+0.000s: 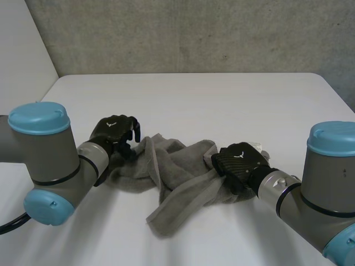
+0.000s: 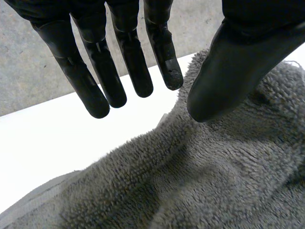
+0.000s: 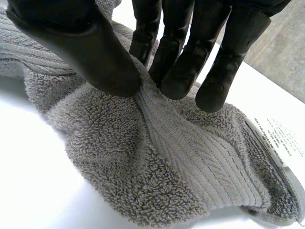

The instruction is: Fold the towel.

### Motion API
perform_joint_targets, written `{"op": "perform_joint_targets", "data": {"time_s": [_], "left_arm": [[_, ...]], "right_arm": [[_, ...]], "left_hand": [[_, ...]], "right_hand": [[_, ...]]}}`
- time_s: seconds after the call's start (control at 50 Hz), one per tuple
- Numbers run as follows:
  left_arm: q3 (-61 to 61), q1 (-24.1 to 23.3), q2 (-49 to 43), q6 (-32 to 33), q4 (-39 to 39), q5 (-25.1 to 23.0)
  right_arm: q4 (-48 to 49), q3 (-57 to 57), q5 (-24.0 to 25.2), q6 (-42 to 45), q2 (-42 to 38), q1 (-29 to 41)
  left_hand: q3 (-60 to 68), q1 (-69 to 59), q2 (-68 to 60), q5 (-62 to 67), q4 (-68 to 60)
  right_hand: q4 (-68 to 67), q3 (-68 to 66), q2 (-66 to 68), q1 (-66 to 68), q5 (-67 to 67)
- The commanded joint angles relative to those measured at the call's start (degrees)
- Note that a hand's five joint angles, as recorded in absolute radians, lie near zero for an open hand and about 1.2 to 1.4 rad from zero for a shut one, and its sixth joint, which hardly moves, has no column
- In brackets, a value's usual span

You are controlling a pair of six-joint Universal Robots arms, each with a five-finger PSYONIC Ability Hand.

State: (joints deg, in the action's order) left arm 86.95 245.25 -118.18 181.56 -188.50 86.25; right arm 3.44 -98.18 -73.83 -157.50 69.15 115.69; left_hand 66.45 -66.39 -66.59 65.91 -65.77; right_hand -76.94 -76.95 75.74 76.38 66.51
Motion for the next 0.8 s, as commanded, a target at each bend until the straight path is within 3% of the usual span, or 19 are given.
{"op": "perform_joint_targets", "data": {"time_s": [0.02, 0.3, 0.34, 0.38, 0.54, 0.8], "left_arm": [[-2.7, 2.4, 0.1, -2.1, -2.1, -3.0], [0.1, 5.4, 0.8, 0.5, -2.6, -2.9], [0.2, 5.7, 0.8, 1.6, -2.6, -3.1], [-0.2, 5.8, 0.8, 4.1, -2.6, -3.0], [-1.7, 5.8, -0.4, 9.2, -3.0, -3.2], [-4.6, 5.9, -6.7, 12.2, -3.0, -3.4]], "right_arm": [[-5.4, 4.1, -0.7, 4.4, -2.2, -0.7], [-5.3, 5.0, -0.8, 4.4, -1.7, -2.3], [-5.4, 5.0, -0.8, 4.4, -1.5, -3.0], [-5.3, 5.5, -0.8, 4.4, -1.0, -4.0], [-5.1, 6.2, -0.3, 4.0, 1.1, -8.6], [-5.5, 8.2, -0.4, 4.2, 1.2, -14.9]], "left_hand": [[13.6, -13.6, -13.4, 4.1, -14.2], [13.6, -13.6, -13.4, 4.1, -14.2], [6.2, -6.2, -6.0, -3.3, -6.8], [-10.4, 10.3, 10.5, -19.8, 9.7], [-26.4, 26.4, 26.6, -35.9, 25.8], [-25.1, 25.1, 25.3, -34.6, 24.4]], "right_hand": [[-3.1, -3.0, 4.3, 3.6, 3.5], [-3.1, -3.0, 4.3, 3.6, 3.5], [-3.1, -3.0, 4.3, 3.6, 3.5], [-3.1, -3.0, 4.3, 3.6, 3.5], [-3.1, -3.0, 4.3, 3.6, 3.5], [-3.1, -3.0, 4.3, 3.6, 3.5]]}}
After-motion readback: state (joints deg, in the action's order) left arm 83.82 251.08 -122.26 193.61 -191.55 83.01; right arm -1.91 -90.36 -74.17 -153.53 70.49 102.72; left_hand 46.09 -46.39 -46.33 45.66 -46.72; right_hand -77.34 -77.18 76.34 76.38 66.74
